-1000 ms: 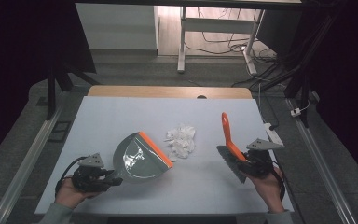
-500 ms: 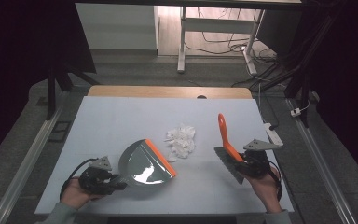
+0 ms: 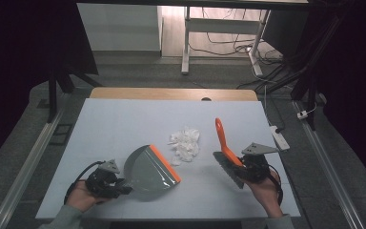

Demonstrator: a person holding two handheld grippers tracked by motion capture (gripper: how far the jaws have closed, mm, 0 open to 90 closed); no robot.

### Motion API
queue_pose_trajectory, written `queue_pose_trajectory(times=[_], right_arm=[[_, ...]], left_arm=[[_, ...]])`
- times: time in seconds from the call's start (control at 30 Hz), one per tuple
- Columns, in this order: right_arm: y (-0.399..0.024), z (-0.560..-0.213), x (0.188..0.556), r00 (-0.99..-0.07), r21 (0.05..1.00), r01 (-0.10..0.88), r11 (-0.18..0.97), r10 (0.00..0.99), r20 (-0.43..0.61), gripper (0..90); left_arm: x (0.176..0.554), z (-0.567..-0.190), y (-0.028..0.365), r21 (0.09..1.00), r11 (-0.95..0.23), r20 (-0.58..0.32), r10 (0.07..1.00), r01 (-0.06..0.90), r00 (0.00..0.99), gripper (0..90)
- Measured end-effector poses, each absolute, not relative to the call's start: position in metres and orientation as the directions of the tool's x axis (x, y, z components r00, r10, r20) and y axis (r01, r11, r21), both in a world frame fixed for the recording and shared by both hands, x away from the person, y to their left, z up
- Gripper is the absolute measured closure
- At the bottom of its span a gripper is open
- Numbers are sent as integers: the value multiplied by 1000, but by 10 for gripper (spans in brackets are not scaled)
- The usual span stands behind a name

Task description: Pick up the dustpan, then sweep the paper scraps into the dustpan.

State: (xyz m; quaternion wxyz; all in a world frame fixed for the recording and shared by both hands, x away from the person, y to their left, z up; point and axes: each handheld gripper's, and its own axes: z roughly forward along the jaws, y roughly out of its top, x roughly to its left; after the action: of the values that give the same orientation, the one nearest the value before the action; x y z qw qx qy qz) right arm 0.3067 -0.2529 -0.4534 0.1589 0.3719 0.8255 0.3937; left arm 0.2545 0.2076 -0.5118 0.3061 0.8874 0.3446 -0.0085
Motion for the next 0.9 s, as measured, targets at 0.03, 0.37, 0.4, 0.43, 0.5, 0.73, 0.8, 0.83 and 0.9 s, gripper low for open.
queue_pose_trajectory(times=[0.03, 0.37, 0.4, 0.43, 0.5, 0.73, 0.8, 0.83, 0.9], right_arm=[[-253, -453, 307, -673, 768, 489, 413, 739, 30, 703], [-250, -451, 306, -668, 780, 480, 401, 744, 29, 704], [-248, -451, 308, -667, 780, 480, 402, 745, 27, 703], [-245, -451, 310, -663, 780, 484, 395, 748, 32, 703], [-243, -451, 311, -659, 782, 483, 393, 751, 30, 703], [-224, -442, 333, -637, 807, 482, 342, 769, 55, 704], [-217, -439, 343, -630, 804, 490, 338, 775, 58, 703], [-212, -437, 352, -621, 802, 496, 332, 782, 61, 703], [-210, -436, 357, -614, 803, 502, 322, 786, 69, 704]], left_arm=[[254, -512, 208, 540, -572, -227, 608, 618, 761, 616], [255, -514, 208, 542, -565, -238, 607, 622, 759, 615], [256, -515, 208, 542, -564, -240, 606, 623, 758, 615], [256, -515, 208, 542, -565, -240, 605, 622, 759, 615], [256, -516, 207, 541, -563, -245, 605, 625, 757, 615], [257, -516, 208, 547, -560, -248, 601, 622, 760, 615], [258, -517, 209, 547, -560, -251, 599, 622, 760, 615], [258, -517, 208, 548, -560, -250, 599, 621, 761, 615], [258, -517, 208, 549, -560, -250, 598, 621, 761, 615]])
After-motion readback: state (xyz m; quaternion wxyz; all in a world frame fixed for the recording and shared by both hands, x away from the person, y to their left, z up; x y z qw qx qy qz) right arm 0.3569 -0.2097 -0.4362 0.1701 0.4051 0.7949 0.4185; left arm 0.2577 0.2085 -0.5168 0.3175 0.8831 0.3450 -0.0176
